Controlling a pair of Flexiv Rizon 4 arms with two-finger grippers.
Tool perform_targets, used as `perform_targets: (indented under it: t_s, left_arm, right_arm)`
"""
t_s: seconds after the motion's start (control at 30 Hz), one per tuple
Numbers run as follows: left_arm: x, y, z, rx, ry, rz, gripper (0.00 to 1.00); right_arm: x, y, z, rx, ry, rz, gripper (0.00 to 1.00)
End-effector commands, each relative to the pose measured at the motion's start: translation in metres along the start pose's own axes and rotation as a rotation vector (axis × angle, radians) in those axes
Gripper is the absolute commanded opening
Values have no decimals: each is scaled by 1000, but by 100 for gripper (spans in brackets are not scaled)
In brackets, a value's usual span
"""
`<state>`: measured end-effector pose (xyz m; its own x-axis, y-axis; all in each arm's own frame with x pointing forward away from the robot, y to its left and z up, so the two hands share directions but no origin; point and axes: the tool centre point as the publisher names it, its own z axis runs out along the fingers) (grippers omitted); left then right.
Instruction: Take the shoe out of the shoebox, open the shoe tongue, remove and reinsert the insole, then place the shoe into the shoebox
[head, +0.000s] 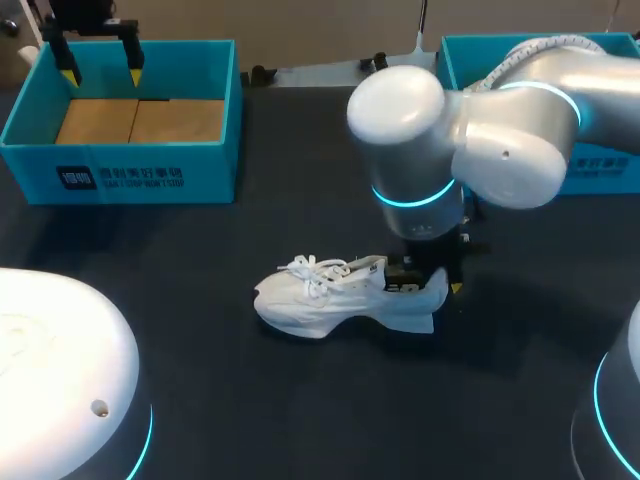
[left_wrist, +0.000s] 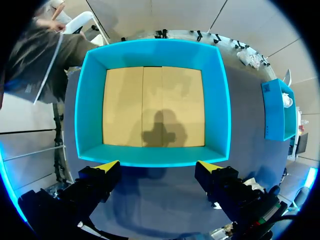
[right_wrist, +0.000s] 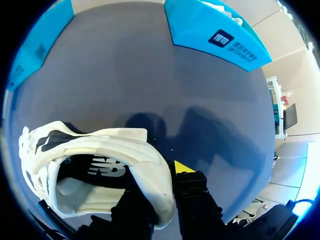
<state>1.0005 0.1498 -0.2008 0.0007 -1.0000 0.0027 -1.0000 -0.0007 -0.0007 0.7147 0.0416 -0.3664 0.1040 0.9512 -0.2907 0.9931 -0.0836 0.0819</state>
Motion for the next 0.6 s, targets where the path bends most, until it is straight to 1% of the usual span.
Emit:
perform_targets:
  t_s: [0.03,0.17,0.33,0.37,0.43,0.5,0.6]
  left_arm:
    - [0,0,0,0,-1,0,100]
    - [0,0,0,0,-1,0,100]
    - [0,0,0,0,-1,0,100]
    - [0,0,0,0,-1,0,100]
    - [0,0,0,0,-1,0,100]
    - [0,0,0,0,-1,0,100]
    - [0,0,0,0,-1,0,100]
  right_arm:
    - [5,2,12,6,-2,6,0]
    - [4,3,19,30,-30,32,0]
    - [3,3,20,32,-26,38,1]
    - [3,3,20,33,-26,39,16]
    - [2,4,20,35,-23,39,31]
    - [2,5,16,32,-21,34,40]
    - [2,4,8,29,-27,20,46]
